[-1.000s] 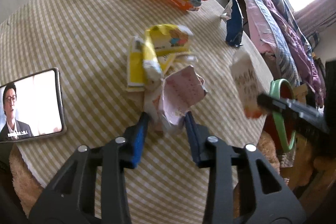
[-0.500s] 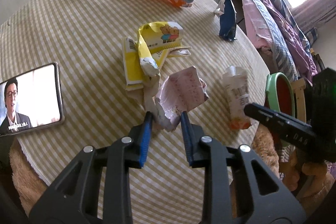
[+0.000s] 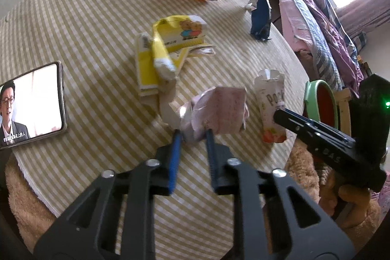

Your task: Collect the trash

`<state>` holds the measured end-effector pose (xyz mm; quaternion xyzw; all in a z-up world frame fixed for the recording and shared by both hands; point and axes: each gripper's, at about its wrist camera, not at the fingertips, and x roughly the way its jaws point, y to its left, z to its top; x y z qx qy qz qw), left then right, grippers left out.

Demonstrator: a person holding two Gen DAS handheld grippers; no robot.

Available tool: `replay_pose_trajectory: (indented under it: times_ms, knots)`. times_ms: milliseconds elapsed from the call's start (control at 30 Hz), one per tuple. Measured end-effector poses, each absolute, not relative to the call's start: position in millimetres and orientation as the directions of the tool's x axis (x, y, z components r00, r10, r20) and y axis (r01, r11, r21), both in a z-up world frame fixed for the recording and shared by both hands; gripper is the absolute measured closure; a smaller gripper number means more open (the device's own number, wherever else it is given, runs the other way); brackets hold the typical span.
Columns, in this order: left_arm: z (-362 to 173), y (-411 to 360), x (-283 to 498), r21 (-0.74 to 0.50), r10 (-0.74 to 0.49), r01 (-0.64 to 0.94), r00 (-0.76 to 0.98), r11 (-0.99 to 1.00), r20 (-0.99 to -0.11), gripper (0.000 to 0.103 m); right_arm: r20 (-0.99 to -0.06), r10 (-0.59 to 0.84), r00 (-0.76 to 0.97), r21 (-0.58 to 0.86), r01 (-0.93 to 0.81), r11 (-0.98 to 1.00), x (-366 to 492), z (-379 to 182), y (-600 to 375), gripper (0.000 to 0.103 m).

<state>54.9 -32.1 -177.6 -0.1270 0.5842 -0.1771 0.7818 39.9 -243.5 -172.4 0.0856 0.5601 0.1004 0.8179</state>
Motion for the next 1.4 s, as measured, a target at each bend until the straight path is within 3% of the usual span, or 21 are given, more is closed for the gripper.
replay_pose_trajectory:
  times_ms: [367,433,467,500,733,767,833,867,900,1000,1400]
  knots:
    - [-154,-39,49,-0.420,-0.449,0.159,0.293,0.894,-0.844,0.090,-0.862,0.291,0.415,0.311,-0.021,0.950,28,-151,-254,0.085]
    - [-149,-42,48,-0.410,-0.444,0.172,0.306,0.896,-0.842,0.093,-0.857,0.289,0.426,0.312,-0.017,0.950,26,-146,-258,0.085]
    - [-147,-43,47,-0.403,-0.440,0.178,0.313,0.898,-0.842,0.101,-0.852,0.288,0.437,0.315,-0.011,0.949,24,-142,-261,0.085]
    - [-144,-45,47,-0.393,-0.433,0.184,0.321,0.901,-0.842,0.103,-0.849,0.288,0.443,0.318,-0.007,0.948,23,-140,-262,0.085]
    - [-146,-50,47,-0.361,-0.409,0.200,0.322,0.911,-0.854,0.102,-0.847,0.285,0.448,0.325,0.014,0.945,16,-137,-271,0.085]
    - [-147,-50,46,-0.357,-0.405,0.197,0.321,0.913,-0.856,0.098,-0.848,0.288,0.444,0.329,0.017,0.944,15,-139,-272,0.085]
    - [-150,-50,45,-0.346,-0.392,0.193,0.318,0.918,-0.863,0.076,-0.850,0.293,0.437,0.336,0.022,0.942,13,-142,-272,0.085]
    - [-150,-49,44,-0.337,-0.382,0.187,0.325,0.923,-0.865,0.056,-0.851,0.294,0.434,0.337,0.024,0.941,12,-143,-273,0.085]
    - [-150,-47,43,-0.334,-0.378,0.182,0.335,0.925,-0.863,0.048,-0.853,0.296,0.430,0.340,0.027,0.940,12,-145,-273,0.085]
    - [-158,-47,45,-0.324,-0.363,0.173,0.307,0.930,-0.880,0.039,-0.856,0.305,0.417,0.352,0.038,0.935,12,-150,-274,0.085]
    - [-191,-56,41,-0.358,-0.376,0.123,0.187,0.926,-0.908,0.031,-0.856,0.323,0.404,0.368,0.037,0.929,11,-154,-276,0.085]
